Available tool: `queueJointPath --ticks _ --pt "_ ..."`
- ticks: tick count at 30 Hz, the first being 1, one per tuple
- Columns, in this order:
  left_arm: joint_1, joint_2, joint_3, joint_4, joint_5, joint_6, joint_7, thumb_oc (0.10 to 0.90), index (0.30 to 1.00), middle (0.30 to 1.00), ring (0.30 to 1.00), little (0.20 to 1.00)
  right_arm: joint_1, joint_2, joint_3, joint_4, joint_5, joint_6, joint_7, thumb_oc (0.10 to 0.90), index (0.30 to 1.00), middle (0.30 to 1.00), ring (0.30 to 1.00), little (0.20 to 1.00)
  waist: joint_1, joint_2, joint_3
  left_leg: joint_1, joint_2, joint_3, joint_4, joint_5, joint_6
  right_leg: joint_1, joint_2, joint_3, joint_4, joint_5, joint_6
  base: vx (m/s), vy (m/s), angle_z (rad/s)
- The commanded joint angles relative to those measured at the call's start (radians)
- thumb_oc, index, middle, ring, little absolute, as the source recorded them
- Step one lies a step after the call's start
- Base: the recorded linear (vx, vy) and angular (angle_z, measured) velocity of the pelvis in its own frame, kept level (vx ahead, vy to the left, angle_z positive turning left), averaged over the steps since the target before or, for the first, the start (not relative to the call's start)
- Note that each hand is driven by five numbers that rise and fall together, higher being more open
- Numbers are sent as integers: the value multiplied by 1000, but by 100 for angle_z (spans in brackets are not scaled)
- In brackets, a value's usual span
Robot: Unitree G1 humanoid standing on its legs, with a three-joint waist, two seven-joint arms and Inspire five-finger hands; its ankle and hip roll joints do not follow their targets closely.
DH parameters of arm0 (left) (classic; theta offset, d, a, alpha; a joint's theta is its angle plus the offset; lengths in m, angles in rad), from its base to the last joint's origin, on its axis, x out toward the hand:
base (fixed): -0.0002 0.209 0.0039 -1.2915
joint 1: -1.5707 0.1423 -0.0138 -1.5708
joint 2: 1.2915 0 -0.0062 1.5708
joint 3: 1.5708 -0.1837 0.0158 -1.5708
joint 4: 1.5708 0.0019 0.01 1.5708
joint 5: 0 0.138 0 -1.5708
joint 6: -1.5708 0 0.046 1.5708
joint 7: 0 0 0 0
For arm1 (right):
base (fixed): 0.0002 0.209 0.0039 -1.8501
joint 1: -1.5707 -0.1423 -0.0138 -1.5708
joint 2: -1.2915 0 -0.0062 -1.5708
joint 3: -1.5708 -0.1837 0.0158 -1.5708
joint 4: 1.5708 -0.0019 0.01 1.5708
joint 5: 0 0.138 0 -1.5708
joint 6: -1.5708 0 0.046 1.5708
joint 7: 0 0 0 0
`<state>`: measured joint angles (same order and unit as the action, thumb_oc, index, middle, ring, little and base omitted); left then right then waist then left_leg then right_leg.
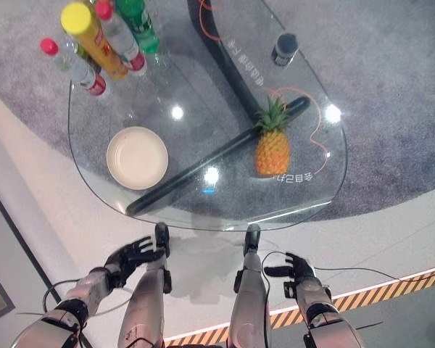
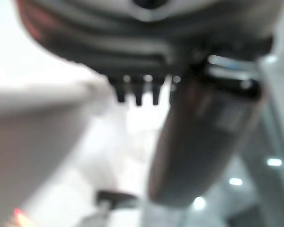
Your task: Pick up the fruit to the plate
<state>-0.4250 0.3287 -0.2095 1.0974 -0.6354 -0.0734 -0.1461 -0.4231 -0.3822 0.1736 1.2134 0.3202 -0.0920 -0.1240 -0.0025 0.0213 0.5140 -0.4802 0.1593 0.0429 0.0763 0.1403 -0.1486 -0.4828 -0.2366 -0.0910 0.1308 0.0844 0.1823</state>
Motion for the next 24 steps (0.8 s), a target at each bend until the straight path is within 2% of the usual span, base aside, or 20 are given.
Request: queueJointPath --ticks 1,7,14,19,24 --pt "69 51 60 46 -45 -42 89 800 900 900 900 900 56 -29 -32 -39 39 -49 -59 800 900 900 900 900 1 -27 6 -127 -40 -66 210 -101 45 -129 -14 39 97 25 -40 0 0 0" --pt "58 60 85 22 -62 -83 158 800 900 900 900 900 36 -39 -39 -78 52 -71 -92 800 900 900 900 900 2 -29 6 -216 -52 -83 289 -121 52 -213 -7 44 165 11 -44 -22 -6 4" --pt "33 86 102 8 -90 -106 206 800 900 900 900 900 1 -54 -47 -98 68 -100 -116 800 900 900 900 900 10 -31 6 -298 -44 -98 369 -151 57 -294 -5 43 238 -15 -47 -3 -2 1" --pt "30 90 107 13 -85 -117 245 800 900 900 900 900 -19 -61 -49 -109 77 -123 -133 800 900 900 900 900 12 -34 6 -328 -43 -108 391 -159 57 -321 2 42 253 -20 -50 0 0 0" --pt "23 96 107 19 -85 -111 238 800 900 900 900 900 -44 -77 -55 -114 92 -144 -136 800 900 900 900 900 16 -35 6 -340 -42 -109 394 -159 59 -334 2 34 257 -21 -54 2 0 -2"
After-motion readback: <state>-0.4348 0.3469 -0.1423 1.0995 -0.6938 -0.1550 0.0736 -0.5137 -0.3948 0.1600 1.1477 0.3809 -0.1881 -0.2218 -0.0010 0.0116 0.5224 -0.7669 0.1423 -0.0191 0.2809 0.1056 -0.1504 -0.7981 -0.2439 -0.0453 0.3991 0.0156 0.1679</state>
